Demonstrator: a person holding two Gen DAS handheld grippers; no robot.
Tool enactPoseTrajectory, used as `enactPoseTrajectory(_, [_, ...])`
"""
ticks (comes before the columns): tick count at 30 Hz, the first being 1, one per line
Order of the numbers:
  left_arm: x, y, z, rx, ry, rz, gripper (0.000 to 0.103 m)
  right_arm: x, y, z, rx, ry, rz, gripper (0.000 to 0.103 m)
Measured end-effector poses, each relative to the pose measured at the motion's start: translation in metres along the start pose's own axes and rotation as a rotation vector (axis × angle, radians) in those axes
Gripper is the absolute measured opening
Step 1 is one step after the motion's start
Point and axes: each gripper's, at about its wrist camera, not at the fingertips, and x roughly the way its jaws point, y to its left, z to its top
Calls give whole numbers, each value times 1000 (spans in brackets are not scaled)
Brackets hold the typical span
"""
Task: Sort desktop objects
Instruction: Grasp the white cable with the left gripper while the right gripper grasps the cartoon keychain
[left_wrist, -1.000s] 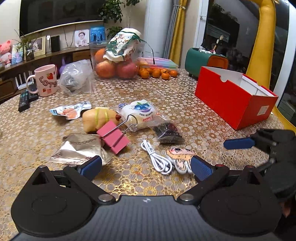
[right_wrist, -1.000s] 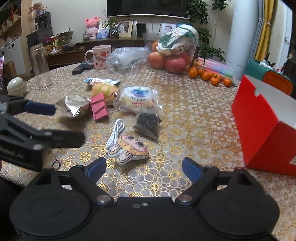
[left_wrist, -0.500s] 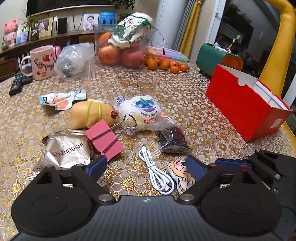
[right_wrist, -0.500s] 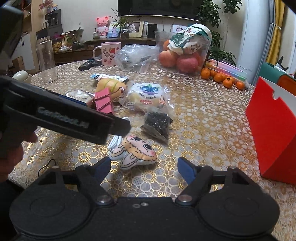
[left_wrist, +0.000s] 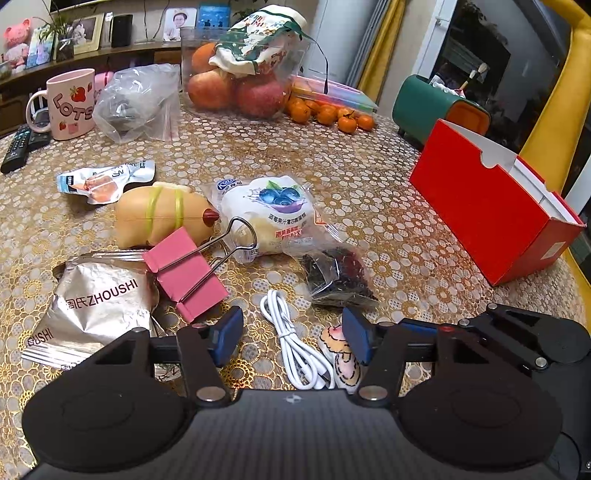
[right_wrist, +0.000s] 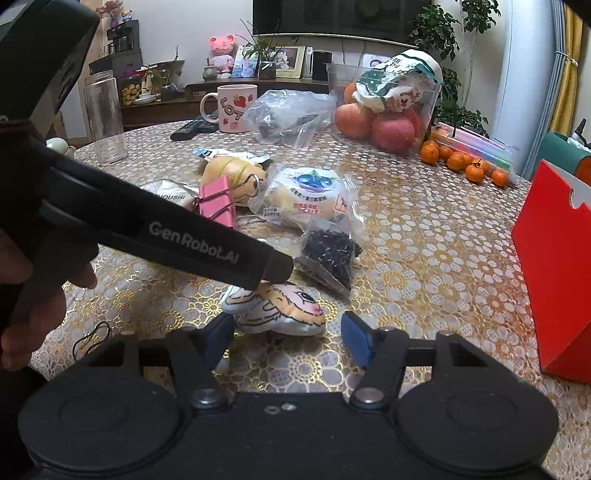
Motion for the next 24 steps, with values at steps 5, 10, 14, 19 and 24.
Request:
enactPoseTrajectory(5, [0, 2, 2, -21, 2, -9, 57, 4, -2, 2, -1, -8, 20, 57])
enactPoseTrajectory(10, [-2, 4, 4, -27, -2, -8, 57, 2, -1, 2, -23, -22, 22, 45])
enactPoseTrajectory(14, [2, 4, 4, -26, 10, 0, 57, -6, -12, -1, -6, -29, 4, 44])
enactPoseTrajectory(19, [10, -2, 2, 5, 13, 26, 57, -13, -31, -7, 26, -20, -28, 44])
enactPoseTrajectory(24, [10, -10, -2, 82, 0, 80, 39, -14, -41, -11, 55, -12, -36, 44])
